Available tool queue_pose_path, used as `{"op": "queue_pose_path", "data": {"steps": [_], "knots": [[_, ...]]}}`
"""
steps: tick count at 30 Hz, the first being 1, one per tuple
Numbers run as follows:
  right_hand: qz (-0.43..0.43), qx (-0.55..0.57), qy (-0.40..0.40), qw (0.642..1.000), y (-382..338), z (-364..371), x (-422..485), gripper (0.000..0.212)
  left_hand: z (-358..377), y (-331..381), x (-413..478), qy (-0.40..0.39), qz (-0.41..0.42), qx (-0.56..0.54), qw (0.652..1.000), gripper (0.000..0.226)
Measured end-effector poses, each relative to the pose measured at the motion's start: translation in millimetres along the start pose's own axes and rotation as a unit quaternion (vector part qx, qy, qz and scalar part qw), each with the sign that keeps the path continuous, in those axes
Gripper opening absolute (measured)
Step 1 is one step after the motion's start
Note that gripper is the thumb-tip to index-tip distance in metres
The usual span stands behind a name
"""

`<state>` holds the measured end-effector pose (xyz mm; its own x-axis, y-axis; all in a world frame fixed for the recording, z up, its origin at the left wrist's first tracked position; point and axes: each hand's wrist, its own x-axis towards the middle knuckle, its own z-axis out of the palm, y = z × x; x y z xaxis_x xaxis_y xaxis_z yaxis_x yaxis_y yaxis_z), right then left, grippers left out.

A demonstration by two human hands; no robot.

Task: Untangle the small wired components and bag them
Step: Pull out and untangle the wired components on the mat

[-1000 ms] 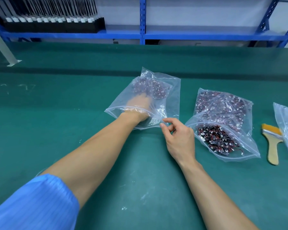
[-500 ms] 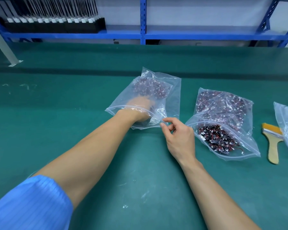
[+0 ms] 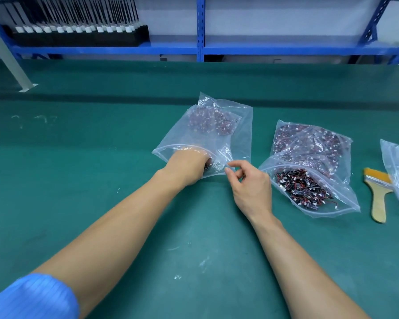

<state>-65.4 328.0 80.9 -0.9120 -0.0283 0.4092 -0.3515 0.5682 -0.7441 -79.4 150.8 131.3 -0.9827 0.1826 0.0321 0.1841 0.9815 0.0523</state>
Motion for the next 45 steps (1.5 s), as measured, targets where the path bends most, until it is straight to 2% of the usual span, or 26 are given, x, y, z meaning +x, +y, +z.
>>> {"op": "queue_pose_path", "data": {"steps": [3, 6, 10, 16, 18, 21, 24, 26, 29, 33, 36, 42, 45], "knots": [[0.002, -0.008, 0.002, 1.000, 0.9, -0.6, -0.5, 0.006, -0.1, 1.0, -13.0, 0.041, -0.003, -0.066, 0.997, 0.013], [0.005, -0.008, 0.000, 1.000, 1.0, -1.1, -1.2, 0.006, 0.9, -0.4, -26.4, 0.068, -0.018, -0.143, 0.987, 0.018], [0.012, -0.013, -0.007, 1.000, 0.2, -2.4, -1.2, 0.005, 0.5, -1.2, -48.2, 0.053, -0.023, -0.238, 0.970, 0.018], [0.021, -0.006, -0.020, 1.000, -3.3, -5.7, -1.3, 0.005, 2.9, -7.8, -86.4, -0.009, 0.064, -0.333, 0.941, 0.029], [0.024, 0.007, -0.026, 0.999, -5.6, -6.9, -3.1, 0.017, 3.6, -14.0, -95.9, -0.019, 0.073, -0.366, 0.928, 0.044], [0.022, 0.031, -0.022, 0.999, -10.1, -10.5, -7.1, 0.044, 4.0, -26.3, -105.3, 0.013, 0.075, -0.410, 0.909, 0.060], [-0.017, 0.046, -0.009, 0.999, -13.7, -15.6, -11.3, 0.041, 10.7, -37.6, -109.3, 0.056, 0.043, -0.462, 0.884, 0.046], [-0.057, 0.050, -0.028, 0.997, -16.6, -16.8, -14.6, 0.029, 18.0, -43.3, -107.3, 0.078, 0.021, -0.450, 0.889, 0.033], [-0.119, 0.030, -0.107, 0.987, -22.6, -13.0, -20.7, 0.013, 23.9, -47.5, -102.6, 0.089, 0.022, -0.385, 0.918, 0.026], [-0.175, -0.008, -0.183, 0.967, -30.7, -5.7, -25.7, 0.017, 27.2, -47.8, -98.4, 0.057, 0.032, -0.272, 0.960, 0.029], [-0.174, -0.059, -0.219, 0.958, -33.4, -5.2, -25.7, 0.020, 26.7, -48.8, -99.5, 0.052, 0.027, -0.263, 0.963, 0.025], [-0.141, -0.085, -0.206, 0.965, -25.4, -16.0, -23.4, 0.014, 22.2, -59.1, -108.2, 0.070, -0.009, -0.279, 0.958, 0.017], [-0.126, -0.079, -0.209, 0.967, -22.6, -20.3, -23.0, 0.021, 18.2, -66.9, -113.7, 0.067, -0.039, -0.278, 0.957, 0.016]]}}
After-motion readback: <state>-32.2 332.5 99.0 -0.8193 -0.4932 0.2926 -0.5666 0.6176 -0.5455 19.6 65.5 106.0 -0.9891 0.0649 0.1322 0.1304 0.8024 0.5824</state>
